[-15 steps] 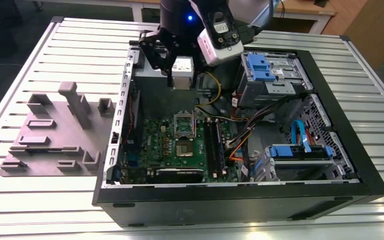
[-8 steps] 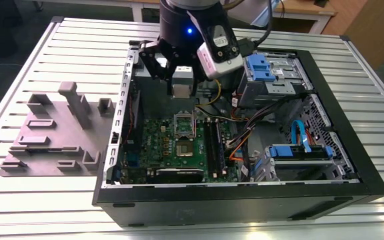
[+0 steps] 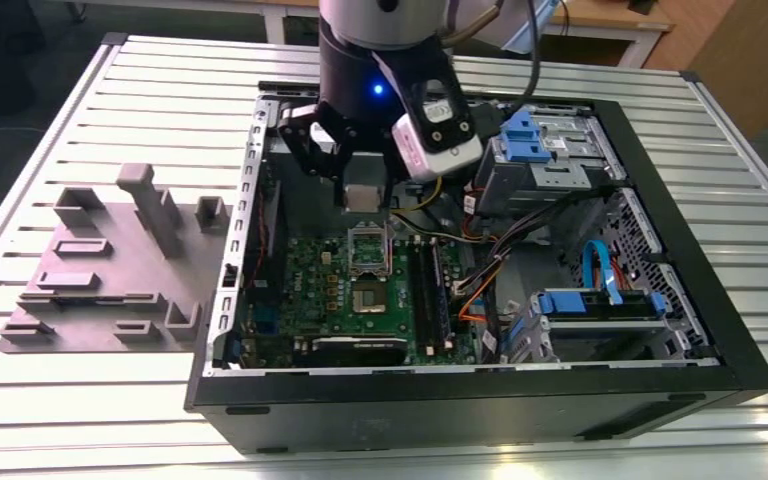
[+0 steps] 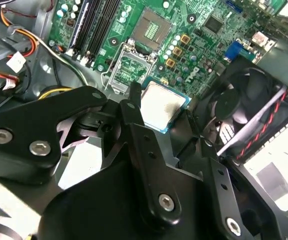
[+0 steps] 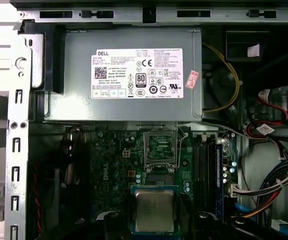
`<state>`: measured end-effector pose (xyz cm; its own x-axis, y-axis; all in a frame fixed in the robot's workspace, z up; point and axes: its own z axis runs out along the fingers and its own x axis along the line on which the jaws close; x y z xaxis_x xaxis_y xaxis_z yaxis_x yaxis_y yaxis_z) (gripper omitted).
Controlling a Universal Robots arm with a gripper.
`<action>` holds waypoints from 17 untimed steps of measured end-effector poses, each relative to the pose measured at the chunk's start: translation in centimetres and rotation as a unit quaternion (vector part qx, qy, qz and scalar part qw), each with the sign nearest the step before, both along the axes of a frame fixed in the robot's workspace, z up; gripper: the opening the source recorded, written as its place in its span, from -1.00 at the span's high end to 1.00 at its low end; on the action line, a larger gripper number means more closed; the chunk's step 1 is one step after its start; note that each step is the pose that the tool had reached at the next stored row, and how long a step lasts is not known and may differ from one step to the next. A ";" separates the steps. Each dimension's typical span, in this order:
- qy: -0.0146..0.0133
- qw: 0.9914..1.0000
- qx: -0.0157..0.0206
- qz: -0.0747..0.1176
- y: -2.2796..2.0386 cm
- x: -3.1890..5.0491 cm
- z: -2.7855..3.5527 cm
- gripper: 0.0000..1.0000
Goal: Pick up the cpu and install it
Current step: 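Pick up the cpu and move it towards the insertion slot, then place the cpu into insertion slot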
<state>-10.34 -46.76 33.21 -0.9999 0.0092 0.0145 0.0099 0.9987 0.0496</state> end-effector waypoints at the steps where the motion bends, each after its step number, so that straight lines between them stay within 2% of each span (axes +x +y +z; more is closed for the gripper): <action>1: 0.000 1.000 0.000 0.000 -0.05 0.00 -0.18 0.06; 3: 0.000 1.000 0.000 0.000 -0.09 0.00 -0.51 0.06; 17: 0.000 1.000 0.000 0.000 -0.09 0.28 -0.55 0.06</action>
<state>-10.06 -46.85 32.66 -0.9999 0.0092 0.0146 0.0099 0.9987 0.0496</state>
